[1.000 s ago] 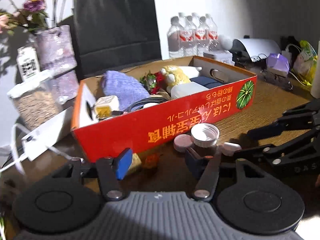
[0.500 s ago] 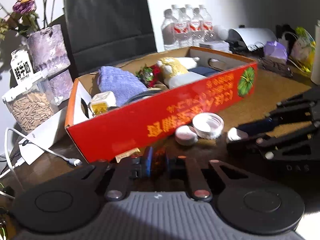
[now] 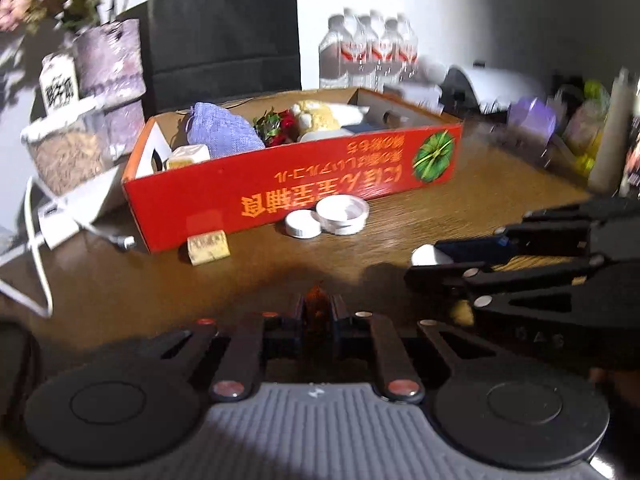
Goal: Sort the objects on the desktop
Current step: 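Grasp a small orange item with the left gripper while the right gripper grasps a white cap, then carry both items into the box and open both grippers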
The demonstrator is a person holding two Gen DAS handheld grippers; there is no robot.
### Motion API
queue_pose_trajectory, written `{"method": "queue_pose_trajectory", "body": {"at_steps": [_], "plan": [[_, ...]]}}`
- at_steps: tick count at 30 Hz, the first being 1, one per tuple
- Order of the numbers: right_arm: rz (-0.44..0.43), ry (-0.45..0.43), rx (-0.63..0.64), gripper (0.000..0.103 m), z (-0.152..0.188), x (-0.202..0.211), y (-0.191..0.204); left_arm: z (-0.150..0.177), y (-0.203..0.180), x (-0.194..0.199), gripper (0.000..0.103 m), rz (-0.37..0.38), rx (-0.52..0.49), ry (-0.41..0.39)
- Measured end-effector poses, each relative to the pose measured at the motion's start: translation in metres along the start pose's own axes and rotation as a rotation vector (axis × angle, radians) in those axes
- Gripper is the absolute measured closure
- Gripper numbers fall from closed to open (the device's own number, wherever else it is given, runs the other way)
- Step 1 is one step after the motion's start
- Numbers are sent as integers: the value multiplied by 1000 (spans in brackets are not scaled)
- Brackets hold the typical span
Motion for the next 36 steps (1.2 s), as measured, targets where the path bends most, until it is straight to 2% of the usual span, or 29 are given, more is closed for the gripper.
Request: {"method": "queue_pose_trajectory", "body": {"at_steps": [4, 9, 15, 20, 25, 30, 36], "plan": [[7, -30, -12, 79, 13, 37, -1, 9, -13, 30, 90, -24, 82, -53], [50, -95, -67, 79, 32, 88, -12, 33, -31, 58, 90, -49, 177, -59], [109, -104, -124, 79, 54, 118, -30, 57, -64, 79, 90, -37, 135, -30], [127, -116, -136, 78, 59, 133, -37, 59, -75, 96, 90, -34, 129, -59], [116, -144, -142, 79, 44, 136, -41, 41, -72, 106, 90, -50, 112, -105], [81, -175, -160, 78, 8, 129, -52, 2, -49, 116, 90, -73, 86, -171], [25, -196, -177, 78, -78, 87, -61, -90, -4, 102, 90, -54, 30, -215]]}}
Point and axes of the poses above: each gripper's, at about its wrist camera, not at the fingertips, and x roughly against the way its jaws point, y to its left, z to its underside, the point moved 9 cm from there along -x, roughly the way its jaws point, and after that the axes turned 14 degrees about z, right-handed, at the moved point
